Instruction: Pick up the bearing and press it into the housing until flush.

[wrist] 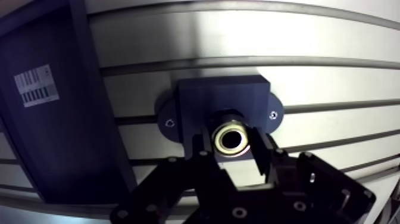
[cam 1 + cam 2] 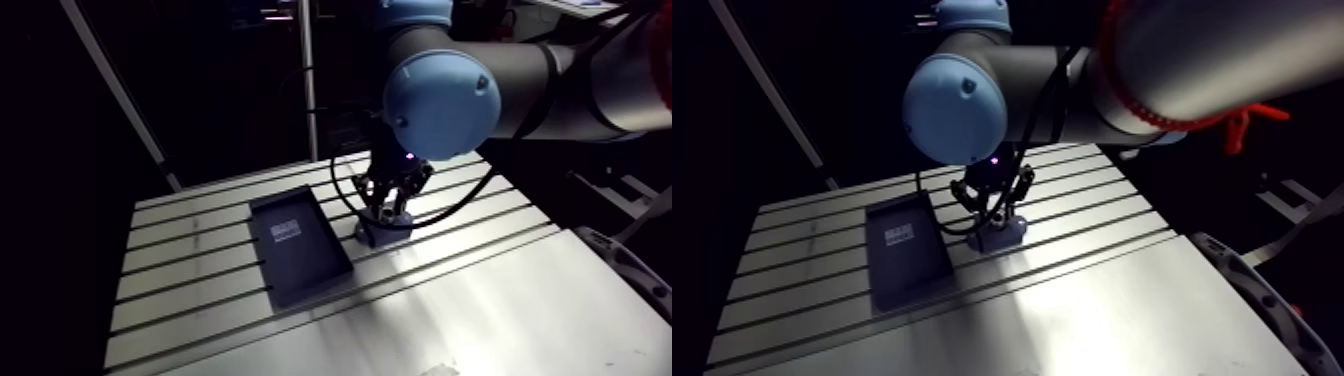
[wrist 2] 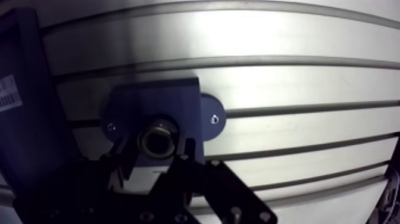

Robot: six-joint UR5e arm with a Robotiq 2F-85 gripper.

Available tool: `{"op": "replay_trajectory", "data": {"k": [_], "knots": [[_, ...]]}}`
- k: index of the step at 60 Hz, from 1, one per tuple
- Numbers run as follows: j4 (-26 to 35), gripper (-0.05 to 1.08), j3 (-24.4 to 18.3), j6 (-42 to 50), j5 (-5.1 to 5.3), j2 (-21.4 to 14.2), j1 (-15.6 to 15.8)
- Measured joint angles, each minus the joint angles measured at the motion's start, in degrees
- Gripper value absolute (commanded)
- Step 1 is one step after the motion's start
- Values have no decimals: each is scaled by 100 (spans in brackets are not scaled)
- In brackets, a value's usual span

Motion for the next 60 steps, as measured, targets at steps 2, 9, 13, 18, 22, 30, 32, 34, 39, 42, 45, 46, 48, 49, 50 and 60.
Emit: {"op": "replay_trajectory", "data": {"k": [2, 9, 13, 18, 22, 30, 32, 34, 39, 42, 45, 46, 48, 49, 50, 60], "knots": [[-1, 65, 0, 0, 0, 1, 0], [-3, 65, 0, 0, 2, 2, 1], [-3, 65, -2, 0, 2, 3, 1], [-3, 65, -4, 0, 2, 6, 1], [-9, 65, -6, 1, 3, 10, 1], [-50, 65, -13, -1, 3, 27, 2], [-59, 65, -15, -2, 3, 34, 3], [-68, 65, -17, -2, 3, 41, 4], [-84, 65, -20, -3, 3, 57, 6], [-90, 65, -23, -4, 3, 70, 7], [-93, 65, -26, -4, 4, 81, 8], [-94, 65, -26, -4, 4, 84, 8], [-95, 65, -26, -4, 5, 89, 8], [-96, 65, -26, -5, 5, 91, 8], [-97, 65, -27, -4, 6, 93, 8], [-100, 65, -30, -5, 15, 98, 10]]}}
